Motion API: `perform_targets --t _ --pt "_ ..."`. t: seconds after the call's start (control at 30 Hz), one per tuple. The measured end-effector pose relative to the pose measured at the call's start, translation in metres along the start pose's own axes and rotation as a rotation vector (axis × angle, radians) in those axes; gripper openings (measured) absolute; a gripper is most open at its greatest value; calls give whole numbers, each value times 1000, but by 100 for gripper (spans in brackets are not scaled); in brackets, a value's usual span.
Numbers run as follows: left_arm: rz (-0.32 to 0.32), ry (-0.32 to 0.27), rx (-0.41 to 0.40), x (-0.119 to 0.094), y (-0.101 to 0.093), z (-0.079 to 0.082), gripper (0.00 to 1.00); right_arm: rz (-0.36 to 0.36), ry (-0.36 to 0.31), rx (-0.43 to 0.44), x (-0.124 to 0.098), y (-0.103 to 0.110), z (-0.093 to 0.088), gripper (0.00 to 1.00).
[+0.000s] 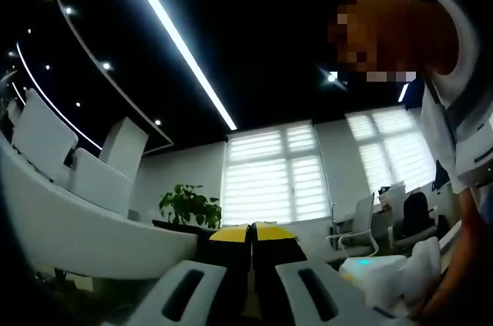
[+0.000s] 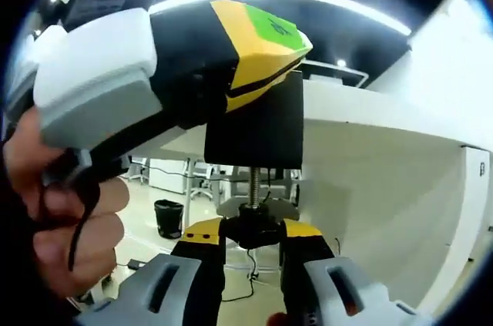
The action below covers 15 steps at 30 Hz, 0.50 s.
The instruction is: Clamp the fixed fixture on the desktop, loosen the retaining clip, secure it to the edge of the desk, and tighten the retaining clip.
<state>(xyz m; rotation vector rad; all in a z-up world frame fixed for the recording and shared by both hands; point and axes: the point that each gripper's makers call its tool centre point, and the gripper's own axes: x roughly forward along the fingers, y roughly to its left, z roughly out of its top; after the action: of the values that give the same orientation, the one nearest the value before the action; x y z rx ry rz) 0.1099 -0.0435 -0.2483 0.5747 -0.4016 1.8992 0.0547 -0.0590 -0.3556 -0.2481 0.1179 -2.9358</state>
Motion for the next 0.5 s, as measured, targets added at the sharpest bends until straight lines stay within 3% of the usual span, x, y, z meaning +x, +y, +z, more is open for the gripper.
perform_targets --t 0.07,0.17,0.23,0.33,0.43,0.5 --pt "1 -2 -3 0 0 0 2 74 -22 18 2 3 0 25" --pt "4 -6 -4 -1 1 1 2 254 -14 83 4 10 -2 25" --pt "4 -5 -6 -1 1 0 2 356 -14 79 3 13 -2 25" --pt "3 -3 -9 -1 1 0 2 466 -23 78 3 16 -2 25" --pt "3 -5 -11 -1 1 0 2 584 1 162 3 21 -3 25" --pt "1 -7 -10 -1 1 1 2 624 14 188 5 21 -5 25"
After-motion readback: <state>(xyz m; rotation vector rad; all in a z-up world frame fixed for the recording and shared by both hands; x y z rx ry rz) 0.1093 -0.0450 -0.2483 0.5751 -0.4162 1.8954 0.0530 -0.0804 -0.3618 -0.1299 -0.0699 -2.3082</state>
